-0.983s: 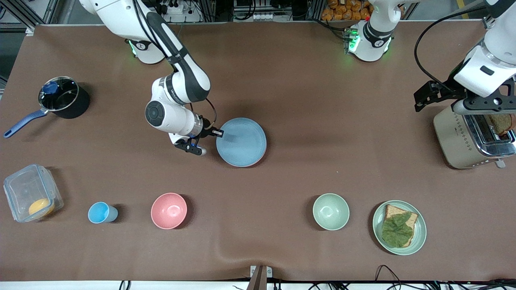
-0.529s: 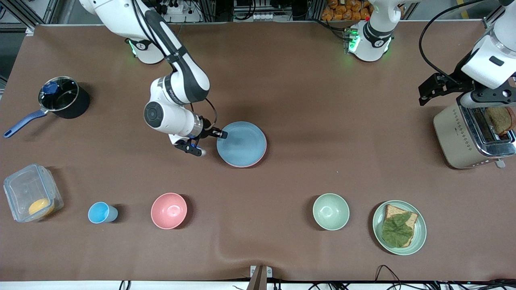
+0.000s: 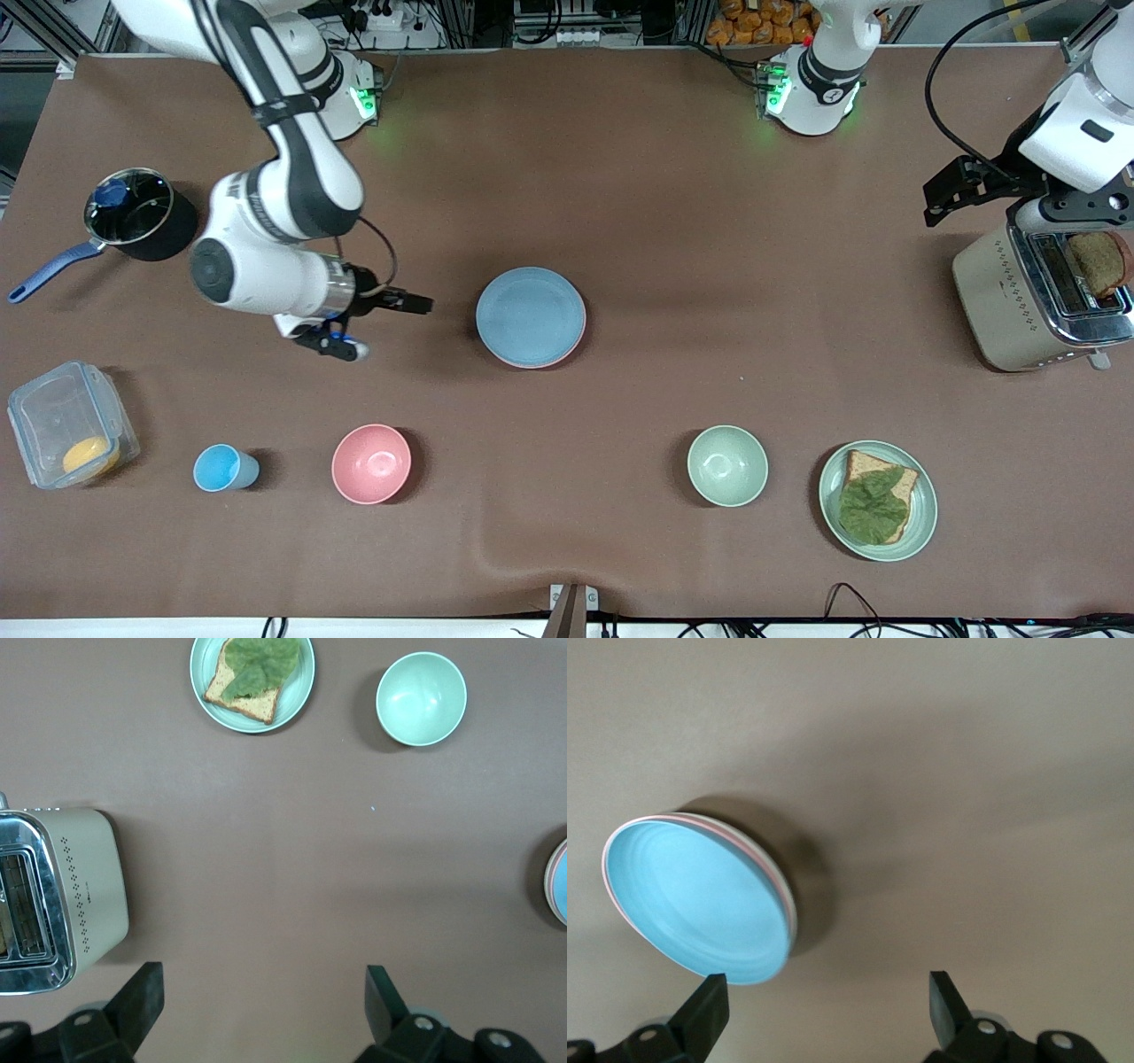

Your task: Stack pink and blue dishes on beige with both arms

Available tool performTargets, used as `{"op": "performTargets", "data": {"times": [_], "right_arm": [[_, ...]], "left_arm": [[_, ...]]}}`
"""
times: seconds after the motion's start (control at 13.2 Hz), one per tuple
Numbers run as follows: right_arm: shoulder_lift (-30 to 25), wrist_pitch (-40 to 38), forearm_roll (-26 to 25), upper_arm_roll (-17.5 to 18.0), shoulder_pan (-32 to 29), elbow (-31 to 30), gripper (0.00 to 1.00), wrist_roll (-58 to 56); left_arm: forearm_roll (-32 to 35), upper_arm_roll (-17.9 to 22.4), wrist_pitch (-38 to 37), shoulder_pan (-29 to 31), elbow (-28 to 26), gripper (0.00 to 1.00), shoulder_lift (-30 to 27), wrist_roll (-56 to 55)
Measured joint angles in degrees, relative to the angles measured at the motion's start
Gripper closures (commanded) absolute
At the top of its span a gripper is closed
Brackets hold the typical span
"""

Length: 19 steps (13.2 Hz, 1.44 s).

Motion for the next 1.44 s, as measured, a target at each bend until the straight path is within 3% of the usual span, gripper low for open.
{"op": "performTargets", "data": {"times": [0.23,0.45,0.6,1.06,1.44], "right_arm": [[-0.2,-7.7,-5.3,-0.2,-6.1,7.0,0.0,-9.4],[-1.9,-15.5,-17.2,-0.2,-8.4,14.8,0.0,-14.7],[-5.6,-19.5,-22.3,-0.2,-8.7,17.3,0.0,-19.3],[-17.1,-26.3,-23.2,-0.2,-15.0,17.8,0.0,-26.6],[-17.9,-26.6,-23.4,-0.2,-15.7,17.8,0.0,-26.2]], "left_arm": [[-0.2,0.0,-0.3,0.0,0.0,0.0,0.0,0.0],[-1.1,0.0,-1.5,0.0,0.1,0.0,0.0,0.0],[-1.2,0.0,-1.8,0.0,0.1,0.0,0.0,0.0],[-1.2,0.1,-2.4,0.0,0.6,0.0,0.0,0.0],[-1.2,0.1,-3.7,0.0,0.7,0.0,0.0,0.0]]}}
